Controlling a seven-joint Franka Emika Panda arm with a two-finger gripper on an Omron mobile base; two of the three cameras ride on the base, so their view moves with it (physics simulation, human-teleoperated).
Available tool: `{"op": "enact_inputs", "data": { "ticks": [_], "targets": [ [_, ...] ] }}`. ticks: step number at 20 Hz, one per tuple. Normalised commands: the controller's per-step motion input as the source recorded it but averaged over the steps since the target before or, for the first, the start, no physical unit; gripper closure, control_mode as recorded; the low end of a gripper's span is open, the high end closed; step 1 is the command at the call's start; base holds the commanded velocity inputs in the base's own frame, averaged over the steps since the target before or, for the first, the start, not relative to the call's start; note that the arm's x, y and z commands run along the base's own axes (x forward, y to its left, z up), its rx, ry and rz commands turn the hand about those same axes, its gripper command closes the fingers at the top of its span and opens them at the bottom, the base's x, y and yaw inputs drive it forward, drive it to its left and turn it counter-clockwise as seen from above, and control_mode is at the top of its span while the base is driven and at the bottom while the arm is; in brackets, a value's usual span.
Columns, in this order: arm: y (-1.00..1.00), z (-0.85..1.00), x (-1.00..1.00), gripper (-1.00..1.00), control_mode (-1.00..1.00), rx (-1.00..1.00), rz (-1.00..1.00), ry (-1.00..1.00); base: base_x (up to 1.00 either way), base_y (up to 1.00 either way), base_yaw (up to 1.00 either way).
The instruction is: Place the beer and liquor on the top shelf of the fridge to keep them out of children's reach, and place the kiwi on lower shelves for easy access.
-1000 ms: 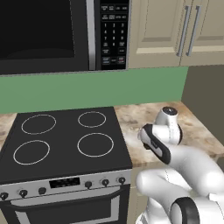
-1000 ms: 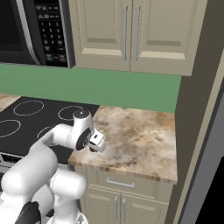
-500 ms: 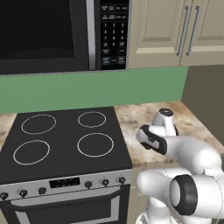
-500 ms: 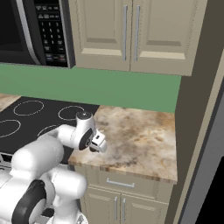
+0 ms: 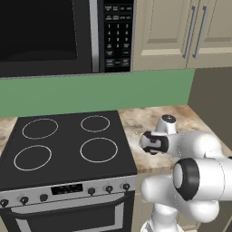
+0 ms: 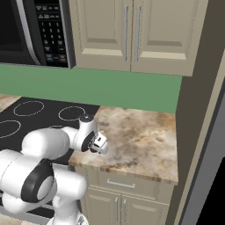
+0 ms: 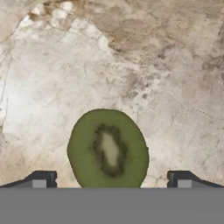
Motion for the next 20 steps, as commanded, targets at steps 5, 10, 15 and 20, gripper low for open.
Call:
{"op": "enact_inputs", "data": {
  "ticks": [5,10,15,20],
  "targets": [
    [0.0,-0.19,0.19,-1.0,-1.0,0.0,0.0,0.0,0.0,0.0,0.0],
    [0.0,-0.21,0.11,-1.0,-1.0,0.0,0.0,0.02,0.0,0.0,0.0],
    [0.0,-0.21,0.0,1.0,-1.0,0.0,0.0,0.06,0.0,0.0,0.0],
    [0.0,-0.2,0.0,1.0,-1.0,0.0,0.0,0.06,0.0,0.0,0.0]
  ]
}}
